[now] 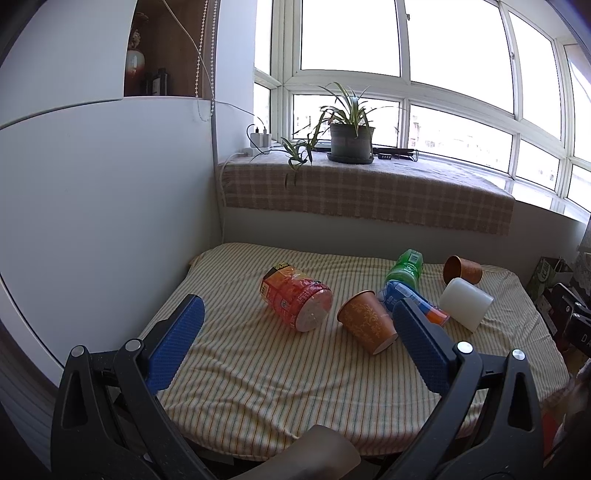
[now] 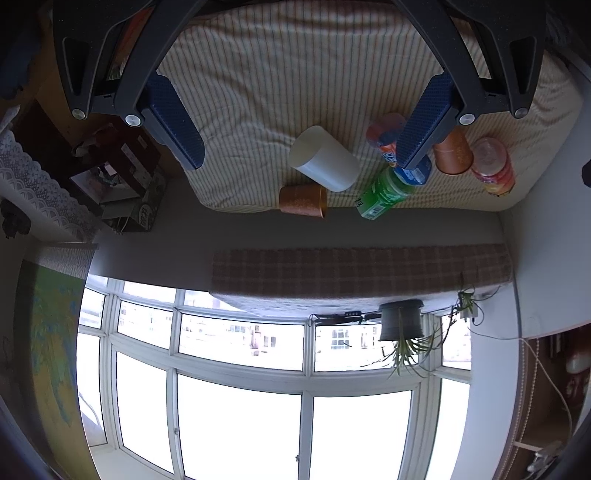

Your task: Flip cup upright

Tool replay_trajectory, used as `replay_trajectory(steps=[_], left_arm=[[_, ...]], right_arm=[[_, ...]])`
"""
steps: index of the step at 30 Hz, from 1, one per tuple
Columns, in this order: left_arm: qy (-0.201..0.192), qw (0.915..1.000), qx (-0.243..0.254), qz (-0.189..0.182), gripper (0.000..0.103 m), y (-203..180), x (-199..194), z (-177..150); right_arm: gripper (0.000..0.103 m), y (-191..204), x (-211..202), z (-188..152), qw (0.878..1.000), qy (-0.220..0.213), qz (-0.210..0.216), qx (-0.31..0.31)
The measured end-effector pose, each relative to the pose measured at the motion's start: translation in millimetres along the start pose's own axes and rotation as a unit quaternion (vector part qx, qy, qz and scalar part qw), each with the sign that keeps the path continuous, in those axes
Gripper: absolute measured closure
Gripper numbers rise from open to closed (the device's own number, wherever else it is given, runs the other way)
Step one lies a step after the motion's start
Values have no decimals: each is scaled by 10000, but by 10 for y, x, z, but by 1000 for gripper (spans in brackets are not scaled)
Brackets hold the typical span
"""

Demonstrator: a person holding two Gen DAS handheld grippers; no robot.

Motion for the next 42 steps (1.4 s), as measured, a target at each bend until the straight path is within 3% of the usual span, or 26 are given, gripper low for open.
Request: replay_trajectory(steps=[42], left_arm=[[-11, 10000, 14, 23, 0, -27, 45, 65]], right_arm=[[0, 31, 58, 9, 9999, 35, 114, -16]])
Point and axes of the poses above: each gripper's, at about its wrist camera, not at the fingertips, and x roughly the way its jaws point, y to its left, z to its top, the point moved 6 cm from there along x, roughly the way its jaws point, and after that the axes turned 9 degrees about -x, right-handed, at the moved point
